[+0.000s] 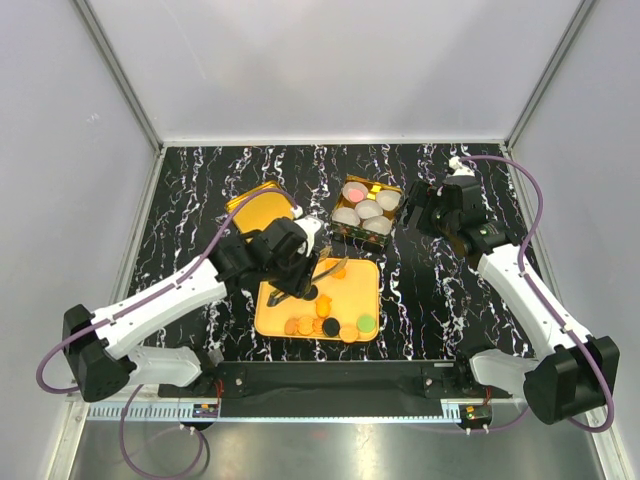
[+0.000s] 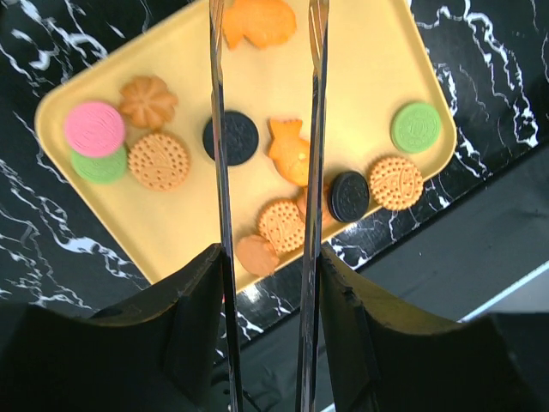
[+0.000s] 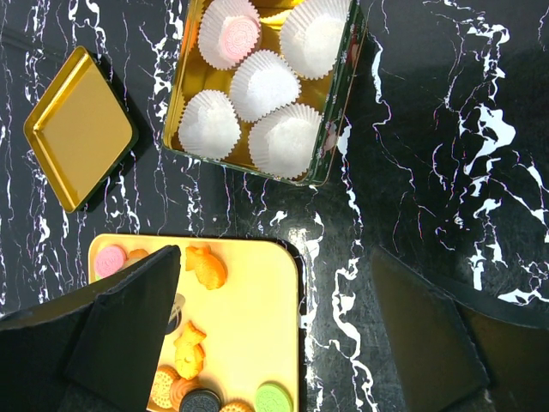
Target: Pack the cookies
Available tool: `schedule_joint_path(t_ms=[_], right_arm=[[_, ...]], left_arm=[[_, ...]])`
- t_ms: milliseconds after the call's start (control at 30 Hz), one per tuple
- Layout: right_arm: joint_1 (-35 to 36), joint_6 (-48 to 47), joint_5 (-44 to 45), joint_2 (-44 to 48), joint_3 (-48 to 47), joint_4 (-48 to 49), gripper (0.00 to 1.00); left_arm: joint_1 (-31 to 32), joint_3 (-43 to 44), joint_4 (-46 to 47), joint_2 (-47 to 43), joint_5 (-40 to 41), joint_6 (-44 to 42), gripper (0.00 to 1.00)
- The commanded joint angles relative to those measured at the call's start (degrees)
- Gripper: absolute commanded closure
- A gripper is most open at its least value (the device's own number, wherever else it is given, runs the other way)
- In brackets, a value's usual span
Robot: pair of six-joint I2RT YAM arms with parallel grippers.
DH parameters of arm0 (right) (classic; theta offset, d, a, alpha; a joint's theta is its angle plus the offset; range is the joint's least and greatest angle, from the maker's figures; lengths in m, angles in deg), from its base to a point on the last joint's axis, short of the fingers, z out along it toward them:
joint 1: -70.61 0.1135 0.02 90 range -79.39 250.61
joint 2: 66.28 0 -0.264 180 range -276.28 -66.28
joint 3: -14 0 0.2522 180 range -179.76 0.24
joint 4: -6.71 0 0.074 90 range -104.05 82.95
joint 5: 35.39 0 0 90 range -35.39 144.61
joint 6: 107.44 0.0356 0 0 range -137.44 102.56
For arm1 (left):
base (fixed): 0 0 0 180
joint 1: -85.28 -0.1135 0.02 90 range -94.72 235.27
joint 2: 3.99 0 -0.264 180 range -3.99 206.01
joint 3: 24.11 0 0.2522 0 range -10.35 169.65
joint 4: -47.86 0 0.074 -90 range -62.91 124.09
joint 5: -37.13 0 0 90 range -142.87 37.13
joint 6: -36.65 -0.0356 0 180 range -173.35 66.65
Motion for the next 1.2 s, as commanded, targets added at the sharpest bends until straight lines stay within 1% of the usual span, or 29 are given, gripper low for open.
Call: schedule_joint_path(t_ms=[0, 167, 333, 533, 733, 1167], right_arm=[[0.3, -0.9, 1.4, 0.4, 0.0, 1.3, 0.00], [0.3, -0.9, 1.5, 0.6, 0.2, 1.4, 0.00], [0.3, -0.9, 1.5, 0.5, 0.3, 1.4, 0.00], [0.3, -1.2, 1.8, 0.8, 0.5, 1.3, 0.00], [0.3, -1.4, 1.8, 0.7, 0.8, 1.7, 0.00], [0.3, -1.5, 1.9, 1.2, 1.1, 1.7, 0.00]], left_arm=[[1.0, -2.0, 3.9, -2.4, -1.9, 3.3, 0.51], [1.6, -4.9, 5.3, -3.0, -2.6, 5.3, 0.51], [1.6, -6.5, 8.1, -1.8, -3.1, 7.0, 0.50], [1.6, -6.4, 9.0, -0.2, -3.1, 7.6, 0.49], [1.7, -6.5, 9.2, 0.8, -5.3, 8.1, 0.48], [1.6, -7.9, 10.1, 2.0, -5.2, 9.1, 0.48]])
